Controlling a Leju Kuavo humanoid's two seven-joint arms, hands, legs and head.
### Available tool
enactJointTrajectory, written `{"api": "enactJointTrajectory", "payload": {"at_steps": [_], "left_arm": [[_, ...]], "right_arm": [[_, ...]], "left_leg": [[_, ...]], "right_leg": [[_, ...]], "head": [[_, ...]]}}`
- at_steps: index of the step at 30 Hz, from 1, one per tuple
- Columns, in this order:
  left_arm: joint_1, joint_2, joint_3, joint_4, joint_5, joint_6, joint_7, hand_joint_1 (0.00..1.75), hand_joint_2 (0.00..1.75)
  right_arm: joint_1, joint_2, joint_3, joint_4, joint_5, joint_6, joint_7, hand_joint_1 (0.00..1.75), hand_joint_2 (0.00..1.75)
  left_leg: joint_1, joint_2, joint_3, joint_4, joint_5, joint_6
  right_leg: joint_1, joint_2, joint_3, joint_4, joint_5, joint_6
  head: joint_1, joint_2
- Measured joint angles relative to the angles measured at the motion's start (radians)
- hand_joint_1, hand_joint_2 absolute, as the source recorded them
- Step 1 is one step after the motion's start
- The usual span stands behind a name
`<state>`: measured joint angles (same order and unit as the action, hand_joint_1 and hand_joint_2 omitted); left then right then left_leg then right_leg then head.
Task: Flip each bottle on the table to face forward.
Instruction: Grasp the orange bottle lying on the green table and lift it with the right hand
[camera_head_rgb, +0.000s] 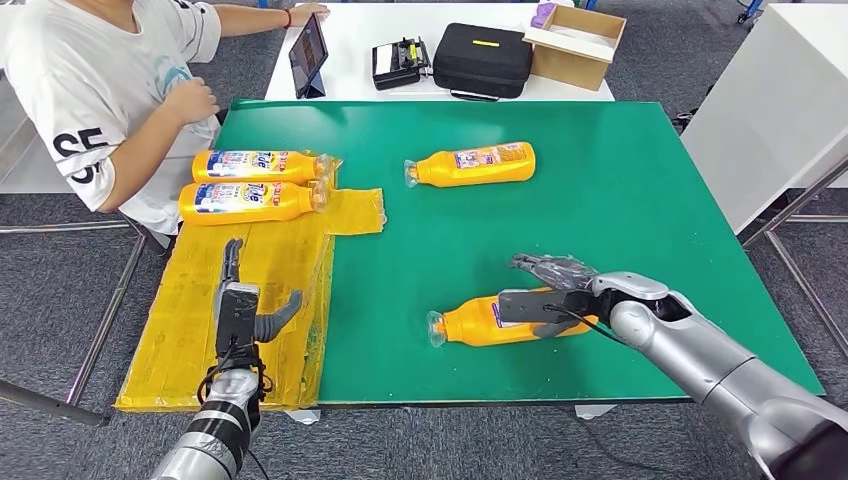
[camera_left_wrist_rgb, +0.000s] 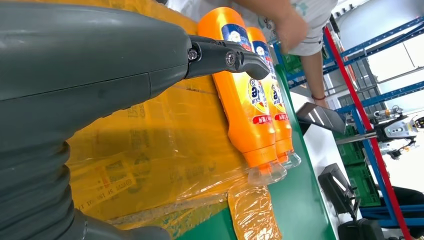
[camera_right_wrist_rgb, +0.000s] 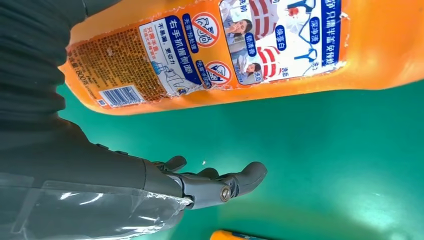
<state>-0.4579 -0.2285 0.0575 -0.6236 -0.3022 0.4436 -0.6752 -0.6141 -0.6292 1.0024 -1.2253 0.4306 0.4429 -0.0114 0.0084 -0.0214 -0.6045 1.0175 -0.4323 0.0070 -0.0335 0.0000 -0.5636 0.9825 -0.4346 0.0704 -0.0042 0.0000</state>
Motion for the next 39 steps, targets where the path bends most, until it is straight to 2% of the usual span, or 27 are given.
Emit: {"api": "enactJointTrajectory", "payload": {"at_steps": [22, 39], "left_arm": [[-0.003, -0.002, -0.001, 0.018, 0.000, 0.002, 0.006, 0.00, 1.75], [-0.005, -0.002, -0.001, 0.022, 0.003, 0.002, 0.006, 0.00, 1.75]], "right_arm": [[-0.016, -0.037, 0.120, 0.000, -0.016, -0.010, -0.002, 0.00, 1.75], [-0.023, -0.048, 0.151, 0.000, -0.029, -0.028, 0.003, 0.00, 1.75]], "left_leg": [[0.000, 0.000, 0.000, 0.000, 0.000, 0.000], [0.000, 0.000, 0.000, 0.000, 0.000, 0.000]], "right_leg": [[0.000, 0.000, 0.000, 0.000, 0.000, 0.000], [0.000, 0.000, 0.000, 0.000, 0.000, 0.000]], "head": [[0.000, 0.000], [0.000, 0.000]]}}
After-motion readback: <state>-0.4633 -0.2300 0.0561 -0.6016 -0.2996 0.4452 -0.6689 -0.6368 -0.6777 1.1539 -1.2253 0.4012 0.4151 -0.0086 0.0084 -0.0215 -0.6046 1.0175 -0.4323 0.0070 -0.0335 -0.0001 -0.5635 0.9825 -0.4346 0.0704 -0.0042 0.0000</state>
